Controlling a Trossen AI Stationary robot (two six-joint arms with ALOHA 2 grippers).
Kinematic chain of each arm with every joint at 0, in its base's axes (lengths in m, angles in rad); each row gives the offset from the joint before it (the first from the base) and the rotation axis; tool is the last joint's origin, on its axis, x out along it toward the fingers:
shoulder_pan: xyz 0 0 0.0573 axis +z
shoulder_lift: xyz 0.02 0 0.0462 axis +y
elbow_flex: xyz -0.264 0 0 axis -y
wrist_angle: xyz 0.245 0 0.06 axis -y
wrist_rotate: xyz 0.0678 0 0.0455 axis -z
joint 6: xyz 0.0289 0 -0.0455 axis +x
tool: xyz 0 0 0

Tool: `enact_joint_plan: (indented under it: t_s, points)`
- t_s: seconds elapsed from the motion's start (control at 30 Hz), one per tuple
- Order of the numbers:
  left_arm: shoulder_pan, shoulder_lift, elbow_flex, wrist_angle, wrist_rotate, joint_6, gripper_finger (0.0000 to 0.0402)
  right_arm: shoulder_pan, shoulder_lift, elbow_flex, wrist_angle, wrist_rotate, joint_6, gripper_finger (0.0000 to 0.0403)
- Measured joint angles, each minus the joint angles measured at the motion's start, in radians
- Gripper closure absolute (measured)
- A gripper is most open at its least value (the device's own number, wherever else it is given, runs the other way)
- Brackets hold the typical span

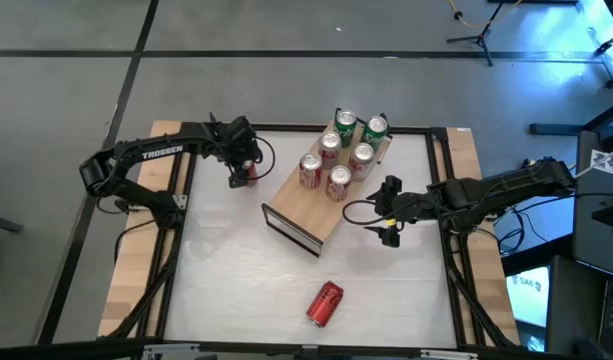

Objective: Place canned beverage on shelf
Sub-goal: Put the left red-black soda can on the shelf

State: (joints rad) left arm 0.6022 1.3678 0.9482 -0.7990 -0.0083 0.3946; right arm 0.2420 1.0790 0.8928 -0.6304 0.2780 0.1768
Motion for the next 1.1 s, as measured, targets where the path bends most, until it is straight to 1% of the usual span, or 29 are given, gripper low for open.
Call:
enact_joint_plan:
  t_s: [0.07,0.2,0.37,0.47,0.57,0.73,0.9,1.1]
  points:
    - [0.000,0.000,0.000,0.000,0.017,0.000,0.0119,0.000,0.000,0.000,0.000,0.000,0.000,0.0015]
    - [-0.001,-0.001,0.000,0.001,0.082,-0.026,0.0120,0.000,0.000,0.000,0.000,0.000,0.000,0.0015]
    - [-0.002,-0.009,0.002,-0.004,0.083,-0.027,0.0121,0.000,0.000,0.000,0.000,0.000,0.000,0.0015]
    - [-0.002,-0.011,0.031,-0.050,0.079,-0.027,0.0121,0.000,0.000,0.000,0.000,0.000,0.000,0.0015]
    - [-0.002,-0.015,0.089,-0.086,0.060,-0.027,0.0121,0.000,0.000,0.000,0.000,-0.001,0.000,0.0015]
    - [-0.017,-0.015,0.201,-0.216,0.025,-0.023,0.0122,0.000,0.000,0.000,0.000,-0.001,0.000,0.0015]
    - [-0.062,-0.015,0.337,-0.326,-0.011,-0.022,0.0122,0.000,0.000,0.000,0.000,-0.001,0.000,0.0015]
    - [-0.139,-0.016,0.512,-0.382,-0.015,-0.053,0.0122,0.000,0.000,0.000,0.000,-0.001,0.000,0.0015]
